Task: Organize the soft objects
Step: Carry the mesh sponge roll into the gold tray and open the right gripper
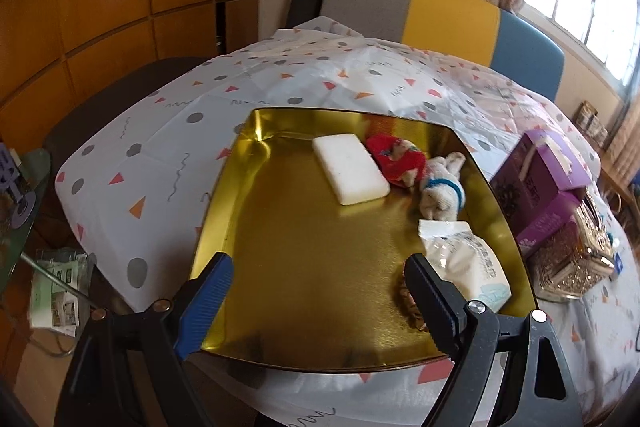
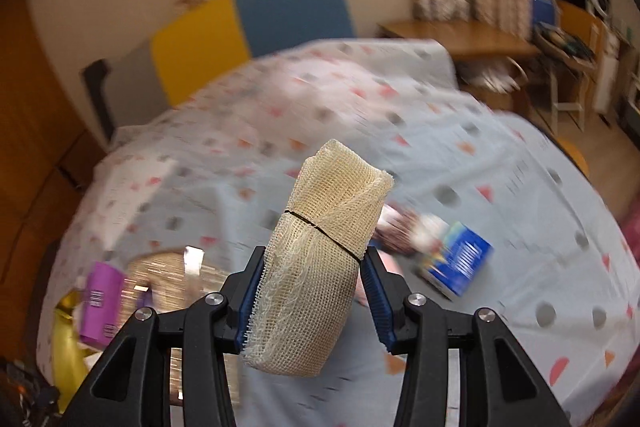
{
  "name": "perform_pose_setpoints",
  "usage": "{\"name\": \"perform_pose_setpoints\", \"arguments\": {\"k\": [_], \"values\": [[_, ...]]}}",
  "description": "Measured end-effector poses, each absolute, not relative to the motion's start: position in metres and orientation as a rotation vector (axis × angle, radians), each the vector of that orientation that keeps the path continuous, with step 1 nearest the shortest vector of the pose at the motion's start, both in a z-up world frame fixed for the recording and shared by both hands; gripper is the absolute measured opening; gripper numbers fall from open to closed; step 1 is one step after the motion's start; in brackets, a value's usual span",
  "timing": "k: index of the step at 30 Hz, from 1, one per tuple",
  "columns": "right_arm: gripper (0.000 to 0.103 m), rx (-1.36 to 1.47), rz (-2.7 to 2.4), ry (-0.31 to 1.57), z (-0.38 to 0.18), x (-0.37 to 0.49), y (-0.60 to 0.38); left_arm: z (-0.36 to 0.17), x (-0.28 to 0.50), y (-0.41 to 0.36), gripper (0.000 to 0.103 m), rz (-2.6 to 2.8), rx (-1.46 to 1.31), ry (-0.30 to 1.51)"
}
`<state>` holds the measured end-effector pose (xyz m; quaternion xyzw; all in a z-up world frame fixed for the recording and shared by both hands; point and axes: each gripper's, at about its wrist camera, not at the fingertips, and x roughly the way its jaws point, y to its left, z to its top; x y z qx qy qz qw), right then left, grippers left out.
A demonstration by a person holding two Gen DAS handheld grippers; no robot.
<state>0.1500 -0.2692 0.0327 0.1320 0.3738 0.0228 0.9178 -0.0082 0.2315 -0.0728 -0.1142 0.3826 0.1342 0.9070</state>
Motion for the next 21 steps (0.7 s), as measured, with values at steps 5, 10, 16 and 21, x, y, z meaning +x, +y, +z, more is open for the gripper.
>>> {"name": "perform_pose_setpoints", "arguments": {"k": [5, 10, 16, 21], "values": [[0.047, 0.110, 0.349, 0.711, 0.083, 0.141, -0.150, -0.067, -0.011, 0.245, 0.088, 0.303, -0.257, 0.768], [0.047, -0.022, 0.636, 0.792, 0.068, 0.120, -0.021, -0.063, -0.017, 0.264, 0.088, 0.347, -0.292, 0.751], [0.047, -0.060, 0.768, 1.006, -0.011, 0.121, 0.084, -0.063, -0.026, 0.280, 0.088, 0.378, -0.300, 0.733], [0.049, -0.086, 0.759, 1.105, -0.061, 0.130, 0.122, -0.068, -0.033, 0.287, 0.088, 0.391, -0.314, 0.734]]}}
